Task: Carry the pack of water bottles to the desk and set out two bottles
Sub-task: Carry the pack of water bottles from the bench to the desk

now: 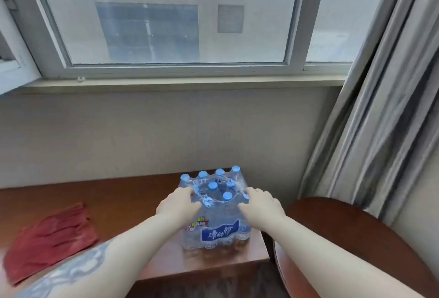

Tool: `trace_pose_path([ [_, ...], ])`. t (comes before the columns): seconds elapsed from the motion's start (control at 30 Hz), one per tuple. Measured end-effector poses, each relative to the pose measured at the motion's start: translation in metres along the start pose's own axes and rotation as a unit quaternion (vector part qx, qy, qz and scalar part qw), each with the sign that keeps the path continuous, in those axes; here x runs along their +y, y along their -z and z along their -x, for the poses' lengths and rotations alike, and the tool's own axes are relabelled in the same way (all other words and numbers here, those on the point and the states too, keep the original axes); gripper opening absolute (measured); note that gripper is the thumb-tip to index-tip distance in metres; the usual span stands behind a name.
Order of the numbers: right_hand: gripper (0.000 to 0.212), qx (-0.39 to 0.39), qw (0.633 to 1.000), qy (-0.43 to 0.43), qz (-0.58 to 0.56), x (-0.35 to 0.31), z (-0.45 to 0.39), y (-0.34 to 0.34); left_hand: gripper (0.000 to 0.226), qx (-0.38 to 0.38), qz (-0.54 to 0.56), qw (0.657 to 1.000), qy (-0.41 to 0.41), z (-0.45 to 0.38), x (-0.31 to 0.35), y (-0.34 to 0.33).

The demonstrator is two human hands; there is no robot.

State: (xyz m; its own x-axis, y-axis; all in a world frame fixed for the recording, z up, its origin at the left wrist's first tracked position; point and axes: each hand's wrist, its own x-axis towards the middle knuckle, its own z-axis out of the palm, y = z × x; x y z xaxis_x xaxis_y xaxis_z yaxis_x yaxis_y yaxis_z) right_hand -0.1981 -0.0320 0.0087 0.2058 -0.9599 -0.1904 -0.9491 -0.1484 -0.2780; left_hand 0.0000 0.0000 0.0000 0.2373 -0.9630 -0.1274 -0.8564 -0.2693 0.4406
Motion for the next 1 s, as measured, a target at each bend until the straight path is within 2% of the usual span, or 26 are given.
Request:
trace_pose_path([
  [0.1,0.048,-0.015,0.999,-0.021,-0.040,0.015,-0.037,-0.010,0.047,-0.003,0.019,1.000,0.022,-0.027,0.002,-0.017],
  [0.2,0.050,-0.033,0.991,-0.035,-0.128,0.026,-0.078,-0.014,0.048,0.009,0.028,0.999,0.036,-0.057,0.003,-0.028],
  [0.33,0.054,-0.050,0.987,-0.009,-0.155,0.031,-0.122,-0.024,0.045,0.025,-0.007,0.999,0.019,-0.086,-0.001,-0.047],
  [0.5,0.060,-0.057,0.980,0.032,-0.189,0.032,-0.144,-0.046,0.042,0.052,0.040,0.998,0.015,-0.090,-0.009,-0.068],
  [0.6,0.063,-0.048,0.959,0.027,-0.278,0.035,-0.140,-0.057,0.051,0.059,0.062,0.996,-0.005,-0.085,-0.020,-0.075],
  [0.67,0.069,-0.054,0.950,0.019,-0.307,0.036,-0.139,-0.063,0.069,0.059,0.107,0.992,0.024,-0.086,-0.028,-0.078],
  [0.73,0.069,-0.078,0.941,-0.024,-0.327,0.037,-0.144,-0.066,0.083,0.066,0.176,0.979,0.075,-0.091,-0.035,-0.079],
  [0.83,0.039,-0.143,0.896,-0.097,-0.410,0.040,-0.160,-0.065,0.084,0.045,0.268,0.951,0.145,-0.103,-0.043,-0.077],
  [0.87,0.042,-0.158,0.889,-0.108,-0.415,0.041,-0.165,-0.065,0.079,0.034,0.279,0.947,0.157,-0.107,-0.044,-0.078],
  [0.93,0.063,-0.170,0.892,-0.122,-0.401,0.043,-0.176,-0.068,0.074,0.023,0.286,0.940,0.182,-0.116,-0.047,-0.081],
  [1.0,0.080,-0.157,0.894,-0.141,-0.394,0.042,-0.182,-0.073,0.091,0.007,0.305,0.924,0.232,-0.122,-0.049,-0.083],
])
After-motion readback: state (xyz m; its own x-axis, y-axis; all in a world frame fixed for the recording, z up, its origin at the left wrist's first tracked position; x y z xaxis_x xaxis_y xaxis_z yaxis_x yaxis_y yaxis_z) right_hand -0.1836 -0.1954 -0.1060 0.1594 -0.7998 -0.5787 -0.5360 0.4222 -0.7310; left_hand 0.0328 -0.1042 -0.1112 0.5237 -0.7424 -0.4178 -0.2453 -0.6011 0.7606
